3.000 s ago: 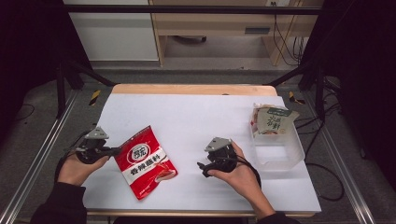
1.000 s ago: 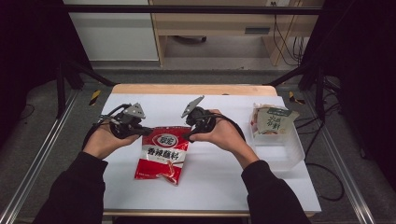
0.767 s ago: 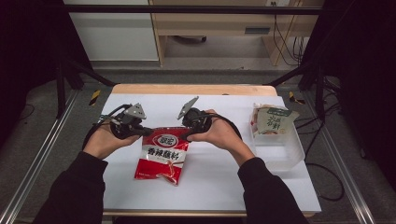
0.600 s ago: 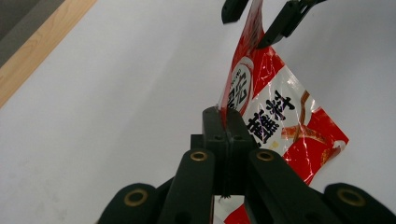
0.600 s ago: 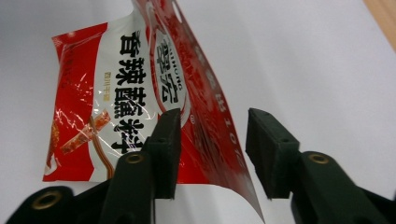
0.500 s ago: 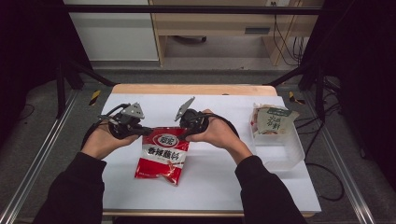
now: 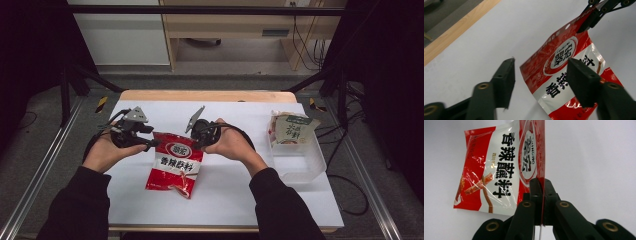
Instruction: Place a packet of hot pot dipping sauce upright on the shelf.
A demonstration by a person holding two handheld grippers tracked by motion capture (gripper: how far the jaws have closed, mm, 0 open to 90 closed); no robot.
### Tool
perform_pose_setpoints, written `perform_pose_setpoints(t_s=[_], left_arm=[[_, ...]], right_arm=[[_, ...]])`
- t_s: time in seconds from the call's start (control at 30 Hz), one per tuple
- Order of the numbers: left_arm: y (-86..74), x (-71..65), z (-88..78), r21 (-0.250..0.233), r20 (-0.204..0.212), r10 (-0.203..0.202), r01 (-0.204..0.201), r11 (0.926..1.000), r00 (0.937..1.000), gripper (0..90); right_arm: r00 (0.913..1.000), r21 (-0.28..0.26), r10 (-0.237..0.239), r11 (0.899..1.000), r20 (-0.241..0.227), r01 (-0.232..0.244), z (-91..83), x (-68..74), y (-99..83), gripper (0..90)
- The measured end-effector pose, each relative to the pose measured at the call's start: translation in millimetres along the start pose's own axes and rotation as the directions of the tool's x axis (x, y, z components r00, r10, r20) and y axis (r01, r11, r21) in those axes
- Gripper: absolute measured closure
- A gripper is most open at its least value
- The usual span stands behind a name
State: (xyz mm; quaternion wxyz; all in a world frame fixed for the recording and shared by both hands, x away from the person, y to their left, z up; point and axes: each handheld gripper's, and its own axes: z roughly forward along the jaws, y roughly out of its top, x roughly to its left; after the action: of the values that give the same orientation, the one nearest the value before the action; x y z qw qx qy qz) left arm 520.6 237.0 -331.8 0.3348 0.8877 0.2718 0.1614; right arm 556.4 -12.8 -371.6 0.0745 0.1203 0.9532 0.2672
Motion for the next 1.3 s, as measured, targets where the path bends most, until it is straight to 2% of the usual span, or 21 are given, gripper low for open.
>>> perform_pose_setpoints(t_s=[0.13, 0.3, 0.47, 0.67, 0.93, 1.07, 1.17, 1.27, 1.3], left_arm=[[-8.1, 1.0, -2.3, 0.004, -0.029, -0.024, 0.024, 0.9997, 0.9993, 25.6], [-23.7, 0.2, 1.2, 0.032, -0.04, -0.044, 0.045, 0.9985, 0.9983, 18.4], [-43.1, 0.1, 8.3, 0.068, -0.043, -0.076, 0.079, 0.9945, 0.9961, 15.4], [-56.9, -1.6, 13.5, 0.075, -0.039, -0.092, 0.095, 0.9927, 0.995, 13.5], [-70.6, 0.1, 15.6, 0.099, -0.061, -0.12, 0.126, 0.9871, 0.9909, 12.8], [-82.5, -1.7, 16.9, 0.116, -0.058, -0.138, 0.143, 0.9828, 0.9888, 12.1], [-86.2, -1.8, 16.3, 0.128, -0.06, -0.136, 0.142, 0.9815, 0.989, 12.1], [-90.7, -1.8, 16.5, 0.133, -0.063, -0.151, 0.158, 0.9784, 0.9866, 12.0], [-90.7, -1.8, 16.5, 0.133, -0.063, -0.151, 0.158, 0.9784, 0.9866, 11.8]], right_arm=[[0.9999, -0.003, 0.013, 1.0, -0.004, -0.013, 0.4, -2.9, -0.9, 90.0], [0.9997, -0.003, 0.023, 1.0, -0.006, -0.023, 0.7, -3.5, 0.0, 90.0], [0.9996, -0.003, 0.027, 1.0, -0.006, -0.027, -0.3, -5.2, 0.0, 90.0], [0.9996, -0.009, 0.027, 1.0, -0.004, -0.027, -3.9, -5.6, -1.0, 90.0], [0.9991, -0.025, 0.041, 0.999, -0.003, -0.042, -10.9, -5.9, -2.4, 90.0], [0.9993, -0.033, 0.036, 0.999, 0.002, -0.036, -23.3, -0.4, -0.3, 90.0], [0.9993, -0.046, 0.038, 0.998, 0.002, -0.038, -32.2, 3.4, 2.5, 90.0], [0.9997, -0.039, 0.013, 0.999, 0.02, -0.012, -49.7, 11.6, 10.0, 90.0], [0.9997, -0.039, 0.013, 0.999, 0.02, -0.012, -49.7, 11.6, 10.0, 90.0]])
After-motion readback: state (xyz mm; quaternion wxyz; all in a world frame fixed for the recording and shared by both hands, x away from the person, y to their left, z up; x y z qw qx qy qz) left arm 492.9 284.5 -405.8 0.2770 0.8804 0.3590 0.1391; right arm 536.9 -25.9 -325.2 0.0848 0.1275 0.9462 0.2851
